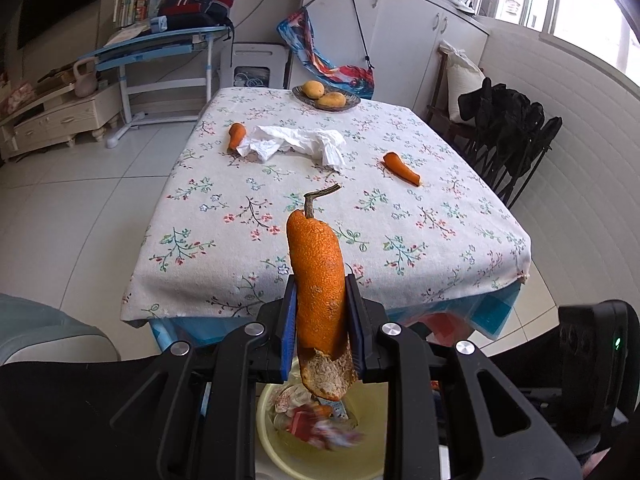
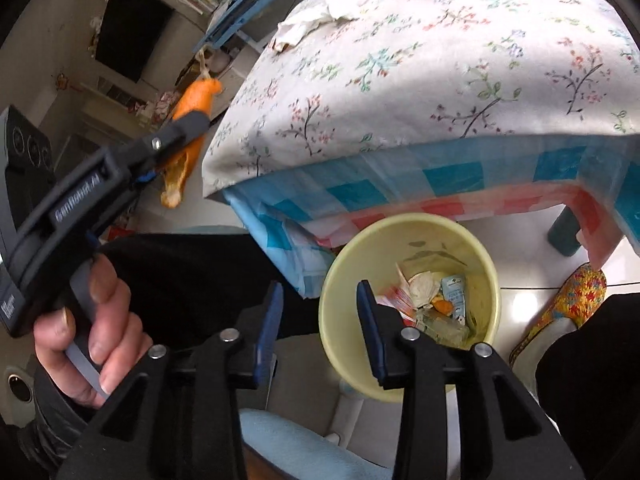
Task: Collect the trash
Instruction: 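Carry the chip bag to the bucket and open the right tool while the left tool carries the peel, then lower the long orange peel into the bucket and open the left tool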
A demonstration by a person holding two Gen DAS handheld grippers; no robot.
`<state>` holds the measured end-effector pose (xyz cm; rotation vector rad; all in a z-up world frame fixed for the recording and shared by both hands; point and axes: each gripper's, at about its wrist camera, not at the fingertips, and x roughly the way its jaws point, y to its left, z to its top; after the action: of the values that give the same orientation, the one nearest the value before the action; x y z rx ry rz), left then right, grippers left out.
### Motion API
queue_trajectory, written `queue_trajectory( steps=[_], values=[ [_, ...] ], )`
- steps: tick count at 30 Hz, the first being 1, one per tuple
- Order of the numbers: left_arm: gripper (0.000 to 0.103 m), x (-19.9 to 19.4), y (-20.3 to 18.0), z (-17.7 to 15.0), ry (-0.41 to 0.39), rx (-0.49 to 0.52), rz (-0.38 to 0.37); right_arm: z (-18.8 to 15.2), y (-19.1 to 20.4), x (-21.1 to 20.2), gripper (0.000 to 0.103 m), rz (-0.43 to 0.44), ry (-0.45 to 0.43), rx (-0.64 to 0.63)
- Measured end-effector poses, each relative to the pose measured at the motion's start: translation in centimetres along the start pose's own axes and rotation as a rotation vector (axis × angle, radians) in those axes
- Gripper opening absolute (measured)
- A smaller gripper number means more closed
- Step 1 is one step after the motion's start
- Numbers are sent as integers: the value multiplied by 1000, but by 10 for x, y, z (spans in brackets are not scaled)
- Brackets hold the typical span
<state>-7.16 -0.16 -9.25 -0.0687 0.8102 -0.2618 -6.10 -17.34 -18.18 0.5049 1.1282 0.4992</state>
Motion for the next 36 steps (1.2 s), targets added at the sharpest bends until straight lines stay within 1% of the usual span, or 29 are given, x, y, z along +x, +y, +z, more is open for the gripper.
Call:
queue_trajectory(
  steps=[2,6,8,16,20,24,25,26,27,29,32,36],
  values=[
    [21,1,-2,-2,8,9,-3,1,-2,-4,41,1,-22,13],
    [22,3,-6,-6,31,31,-11,6,-5,-17,43,-2,-95,36],
    [21,7,-11,-9,53,52,-19,9,-7,-22,46,-8,-129,45],
    [22,22,-35,-26,155,169,-50,15,-16,-45,49,-23,-252,82],
    [22,29,-43,-34,200,215,-57,16,-20,-48,50,-27,-284,96],
    [24,33,-50,-41,235,259,-62,17,-22,-49,51,-29,-297,104],
    [26,34,-51,-42,242,266,-64,18,-22,-50,52,-29,-299,104],
    [31,34,-53,-43,248,275,-62,17,-22,-49,52,-30,-300,104],
    [40,35,-54,-44,255,285,-56,17,-22,-49,52,-30,-301,105],
    [46,36,-55,-45,256,295,-44,17,-23,-49,52,-32,-303,105],
    [50,37,-55,-44,259,293,-44,17,-24,-50,53,-32,-304,106],
    [52,36,-53,-44,255,289,-36,17,-24,-51,53,-35,-308,106]
  ],
)
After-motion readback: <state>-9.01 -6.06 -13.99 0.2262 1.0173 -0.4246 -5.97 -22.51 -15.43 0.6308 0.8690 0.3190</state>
